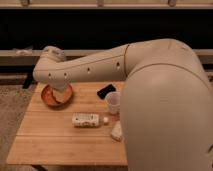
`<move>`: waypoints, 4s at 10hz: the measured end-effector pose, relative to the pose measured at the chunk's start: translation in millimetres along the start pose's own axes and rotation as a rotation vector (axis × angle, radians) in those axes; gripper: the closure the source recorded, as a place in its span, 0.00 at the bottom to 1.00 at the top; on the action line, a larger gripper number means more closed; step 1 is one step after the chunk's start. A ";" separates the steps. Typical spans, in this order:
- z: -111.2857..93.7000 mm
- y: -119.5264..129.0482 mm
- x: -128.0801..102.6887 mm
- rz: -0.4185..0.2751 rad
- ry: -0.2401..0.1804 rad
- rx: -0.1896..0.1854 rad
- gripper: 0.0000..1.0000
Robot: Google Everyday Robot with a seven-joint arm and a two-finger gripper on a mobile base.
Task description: Place the ceramic cup in the ceramic bowl
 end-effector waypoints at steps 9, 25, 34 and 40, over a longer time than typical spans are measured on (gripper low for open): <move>0.0 0.0 0.0 0.000 0.000 0.000 0.20; 8.5 -27.5 49.9 0.047 0.112 -0.017 0.20; 54.8 -47.7 188.6 0.321 0.248 -0.128 0.20; 94.8 -19.6 219.9 0.430 0.288 -0.204 0.20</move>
